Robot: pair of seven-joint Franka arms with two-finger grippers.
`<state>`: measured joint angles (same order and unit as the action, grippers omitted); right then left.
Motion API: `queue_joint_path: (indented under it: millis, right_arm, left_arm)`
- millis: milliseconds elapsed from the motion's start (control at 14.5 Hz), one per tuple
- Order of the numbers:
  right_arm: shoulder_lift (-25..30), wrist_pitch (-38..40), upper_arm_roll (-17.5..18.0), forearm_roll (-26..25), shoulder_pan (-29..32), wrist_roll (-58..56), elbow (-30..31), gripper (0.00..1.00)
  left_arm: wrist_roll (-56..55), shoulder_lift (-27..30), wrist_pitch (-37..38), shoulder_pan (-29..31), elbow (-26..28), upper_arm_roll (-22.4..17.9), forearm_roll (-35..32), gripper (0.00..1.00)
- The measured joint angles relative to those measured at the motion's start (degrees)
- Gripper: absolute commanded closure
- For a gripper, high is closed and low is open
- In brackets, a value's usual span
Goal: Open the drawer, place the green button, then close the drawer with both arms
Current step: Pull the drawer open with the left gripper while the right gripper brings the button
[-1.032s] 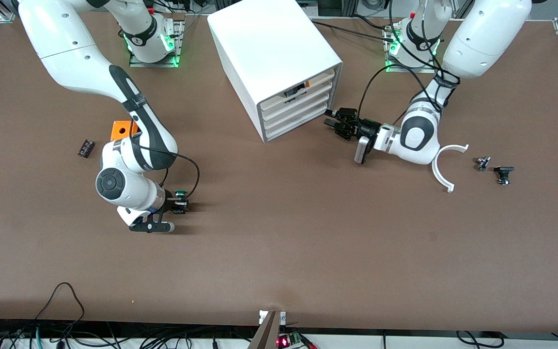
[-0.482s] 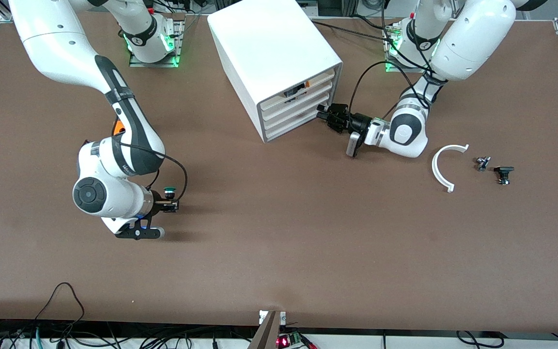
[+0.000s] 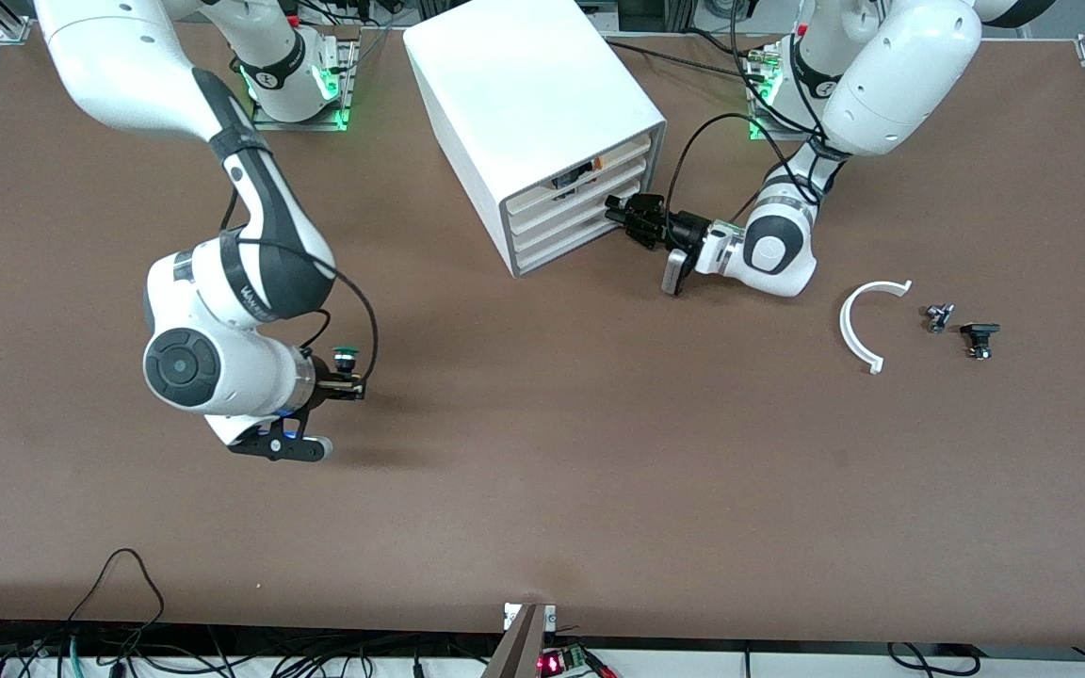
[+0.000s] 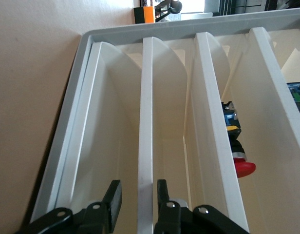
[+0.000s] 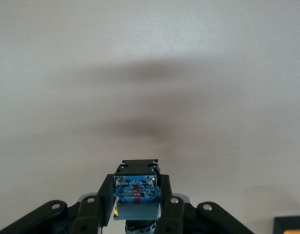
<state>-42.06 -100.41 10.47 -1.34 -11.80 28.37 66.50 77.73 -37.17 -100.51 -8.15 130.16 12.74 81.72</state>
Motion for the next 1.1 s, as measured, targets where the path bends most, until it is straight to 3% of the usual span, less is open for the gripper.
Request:
queue_joint_path:
  millis: [138,275,757,1101]
  right_arm:
    - [0.0,0.2,0.0,0.0,-1.9,5.3,-2.0,1.0]
    - [0.0,-0.8,0.0,0.0,-3.2,10.4,-3.8,1.0]
    - [0.1,-8.3,0.0,0.0,-7.2,25.8,-5.9,1.0]
    - [0.1,-8.5,0.1,0.0,-10.6,39.9,-5.9,1.0]
  left_arm:
    - [0.0,0.0,0.0,-0.8,0.3,0.1,1.0,0.76]
    - [0.0,0.0,0.0,-1.4,0.5,0.1,1.6,1.0]
    - [0.0,0.0,0.0,-1.5,0.3,-0.3,1.9,1.0]
    - [-0.1,-0.1,0.9,-1.4,-2.2,-4.4,1.7,1.0]
